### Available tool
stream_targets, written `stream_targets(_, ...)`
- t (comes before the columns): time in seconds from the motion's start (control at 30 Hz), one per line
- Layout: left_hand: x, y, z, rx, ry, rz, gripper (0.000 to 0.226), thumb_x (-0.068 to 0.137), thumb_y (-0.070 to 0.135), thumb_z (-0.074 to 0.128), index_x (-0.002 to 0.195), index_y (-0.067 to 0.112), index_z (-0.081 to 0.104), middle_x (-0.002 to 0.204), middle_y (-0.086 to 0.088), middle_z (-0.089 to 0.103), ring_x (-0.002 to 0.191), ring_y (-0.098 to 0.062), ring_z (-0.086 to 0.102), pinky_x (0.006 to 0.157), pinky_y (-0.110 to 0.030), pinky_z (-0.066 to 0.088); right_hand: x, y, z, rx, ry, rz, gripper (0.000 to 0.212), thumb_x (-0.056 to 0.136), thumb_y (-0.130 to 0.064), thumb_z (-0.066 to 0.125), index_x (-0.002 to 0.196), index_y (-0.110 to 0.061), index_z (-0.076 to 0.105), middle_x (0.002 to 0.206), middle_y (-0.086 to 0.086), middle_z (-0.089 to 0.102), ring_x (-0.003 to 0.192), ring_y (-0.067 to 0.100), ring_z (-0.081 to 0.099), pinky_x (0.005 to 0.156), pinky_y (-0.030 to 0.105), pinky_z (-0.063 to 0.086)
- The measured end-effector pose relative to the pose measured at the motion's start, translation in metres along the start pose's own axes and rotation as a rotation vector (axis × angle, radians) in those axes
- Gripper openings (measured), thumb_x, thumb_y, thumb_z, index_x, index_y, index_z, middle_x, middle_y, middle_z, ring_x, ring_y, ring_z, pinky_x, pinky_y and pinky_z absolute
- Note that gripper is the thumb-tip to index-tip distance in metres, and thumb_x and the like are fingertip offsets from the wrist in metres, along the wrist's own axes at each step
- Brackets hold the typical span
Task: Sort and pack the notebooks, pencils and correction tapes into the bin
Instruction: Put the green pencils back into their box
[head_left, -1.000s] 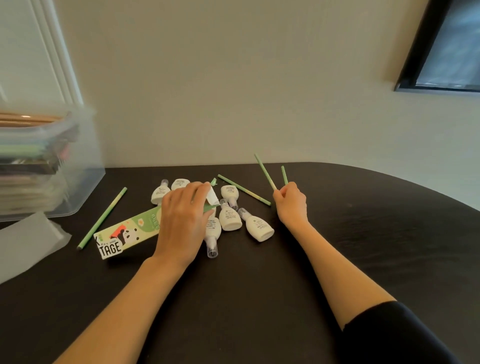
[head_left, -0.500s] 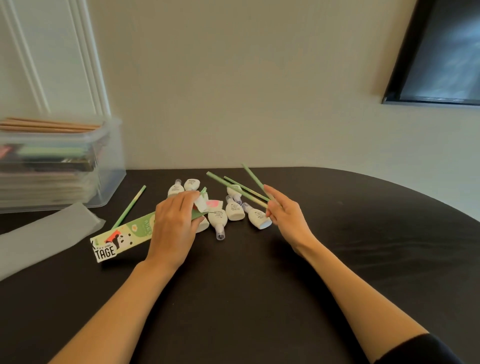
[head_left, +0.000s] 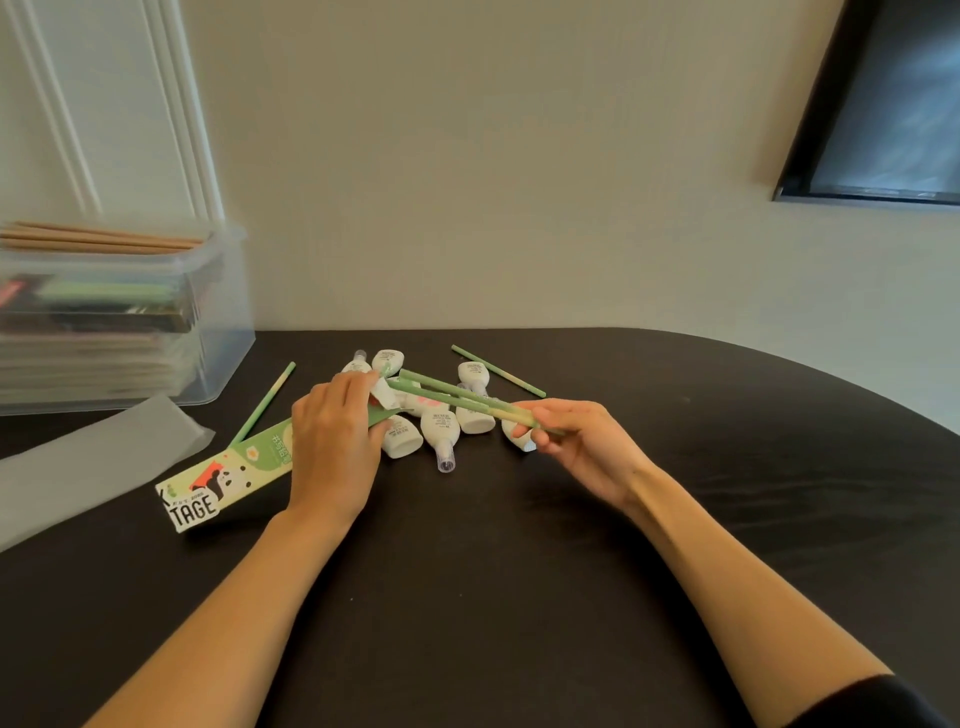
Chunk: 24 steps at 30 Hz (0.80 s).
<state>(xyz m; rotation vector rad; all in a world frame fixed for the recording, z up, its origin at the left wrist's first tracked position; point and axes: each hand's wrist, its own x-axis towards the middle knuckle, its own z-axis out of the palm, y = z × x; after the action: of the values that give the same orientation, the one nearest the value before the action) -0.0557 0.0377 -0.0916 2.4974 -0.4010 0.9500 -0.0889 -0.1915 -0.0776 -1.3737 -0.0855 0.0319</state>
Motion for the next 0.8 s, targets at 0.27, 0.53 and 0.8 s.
stream_targets(0.27, 0.000, 0.000, 0.001, -0.011, -0.044, 0.016, 0.048, 0.072, 0.005, 0.076, 0.116, 0.002, 0.057, 0.111, -0.016, 0.060, 0.102, -0.035, 0.055, 0.087, -0.044, 0.040, 0.001, -0.003, -0.013, 0.049, -0.099, 0.126, 0.027, 0.087, 0.003, 0.042, 0.102, 0.003, 0.065, 0.072, 0.008, 0.063, 0.048, 0.004, 0.047, 0.047, 0.012, 0.043)
stream_targets(0.53, -0.003, 0.007, 0.001, -0.083, -0.074, 0.108, 0.048, 0.072, 0.005, 0.075, 0.116, 0.004, 0.057, 0.113, -0.013, 0.061, 0.106, -0.031, 0.054, 0.090, -0.040, 0.038, 0.000, -0.005, -0.025, 0.105, -0.126, 0.202, 0.027, 0.088, 0.001, 0.040, 0.104, 0.008, 0.060, 0.065, 0.009, 0.059, 0.043, 0.004, 0.041, 0.043, 0.013, 0.038)
stream_targets(0.8, -0.003, 0.005, 0.001, -0.060, -0.027, 0.037, 0.048, 0.071, 0.004, 0.076, 0.116, 0.001, 0.057, 0.110, -0.017, 0.061, 0.102, -0.035, 0.055, 0.087, -0.043, 0.039, 0.000, -0.004, -0.024, 0.053, -0.174, 0.217, 0.026, 0.088, -0.001, 0.042, 0.103, 0.006, 0.061, 0.067, 0.007, 0.061, 0.045, 0.004, 0.043, 0.045, 0.013, 0.039)
